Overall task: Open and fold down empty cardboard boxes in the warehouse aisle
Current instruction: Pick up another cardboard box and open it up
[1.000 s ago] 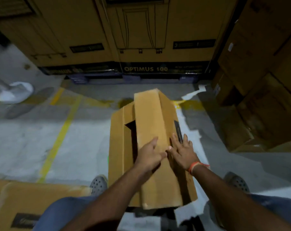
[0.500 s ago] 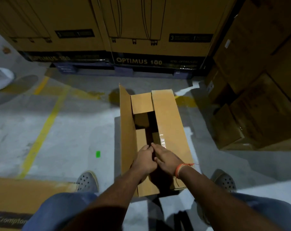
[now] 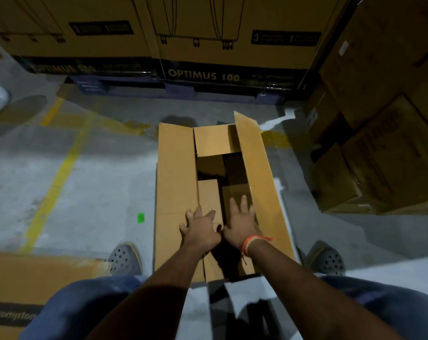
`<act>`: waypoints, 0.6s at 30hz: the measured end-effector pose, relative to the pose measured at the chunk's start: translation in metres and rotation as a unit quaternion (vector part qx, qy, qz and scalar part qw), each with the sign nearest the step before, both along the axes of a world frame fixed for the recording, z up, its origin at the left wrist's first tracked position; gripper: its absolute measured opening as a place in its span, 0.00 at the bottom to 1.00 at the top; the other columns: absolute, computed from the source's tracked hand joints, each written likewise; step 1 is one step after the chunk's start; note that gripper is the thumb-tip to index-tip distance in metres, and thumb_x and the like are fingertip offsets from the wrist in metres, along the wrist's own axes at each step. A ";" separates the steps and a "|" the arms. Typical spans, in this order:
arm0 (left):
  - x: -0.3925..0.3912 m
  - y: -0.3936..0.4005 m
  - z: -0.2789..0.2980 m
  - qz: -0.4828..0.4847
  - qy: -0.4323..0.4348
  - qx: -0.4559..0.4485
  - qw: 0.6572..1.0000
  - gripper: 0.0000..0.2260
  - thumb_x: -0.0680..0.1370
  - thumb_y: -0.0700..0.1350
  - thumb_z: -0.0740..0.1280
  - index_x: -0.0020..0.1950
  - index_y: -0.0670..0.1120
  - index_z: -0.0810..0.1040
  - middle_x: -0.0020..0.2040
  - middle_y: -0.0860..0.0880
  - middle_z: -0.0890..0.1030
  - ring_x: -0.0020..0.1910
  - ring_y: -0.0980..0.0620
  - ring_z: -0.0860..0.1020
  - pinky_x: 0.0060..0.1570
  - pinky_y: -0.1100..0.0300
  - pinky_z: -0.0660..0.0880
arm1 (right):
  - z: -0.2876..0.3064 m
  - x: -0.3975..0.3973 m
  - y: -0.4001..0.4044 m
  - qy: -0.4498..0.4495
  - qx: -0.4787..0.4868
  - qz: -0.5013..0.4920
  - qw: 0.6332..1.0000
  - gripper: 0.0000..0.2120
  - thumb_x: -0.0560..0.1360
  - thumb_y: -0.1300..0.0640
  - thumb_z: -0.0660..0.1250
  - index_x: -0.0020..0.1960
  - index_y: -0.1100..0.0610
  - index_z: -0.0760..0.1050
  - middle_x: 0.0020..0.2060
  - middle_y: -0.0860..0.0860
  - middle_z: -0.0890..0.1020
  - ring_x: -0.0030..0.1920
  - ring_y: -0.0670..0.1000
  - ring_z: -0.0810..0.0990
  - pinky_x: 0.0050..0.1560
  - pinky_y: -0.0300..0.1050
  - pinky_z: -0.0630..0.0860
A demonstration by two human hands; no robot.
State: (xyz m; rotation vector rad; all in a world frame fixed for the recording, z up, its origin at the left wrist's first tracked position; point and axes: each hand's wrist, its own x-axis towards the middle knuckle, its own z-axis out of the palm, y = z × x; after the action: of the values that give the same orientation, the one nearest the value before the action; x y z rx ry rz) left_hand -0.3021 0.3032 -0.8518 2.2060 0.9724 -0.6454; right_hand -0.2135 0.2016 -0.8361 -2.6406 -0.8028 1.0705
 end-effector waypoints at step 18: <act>-0.006 0.014 -0.057 0.274 -0.050 -0.189 0.942 0.43 0.73 0.49 0.74 0.83 0.55 0.53 0.80 0.46 0.65 0.73 0.44 0.70 0.71 0.48 0.71 | -0.046 0.075 -0.087 0.167 -0.010 -0.191 0.967 0.44 0.76 0.53 0.70 0.80 0.36 0.45 0.80 0.53 0.49 0.75 0.64 0.62 0.72 0.57 0.65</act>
State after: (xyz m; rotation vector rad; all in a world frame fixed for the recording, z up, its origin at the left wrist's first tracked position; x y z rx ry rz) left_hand -0.3086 0.3176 -0.9086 1.5207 1.2236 -0.4071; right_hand -0.1387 0.1146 -0.8816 -2.3900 -0.2042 1.3546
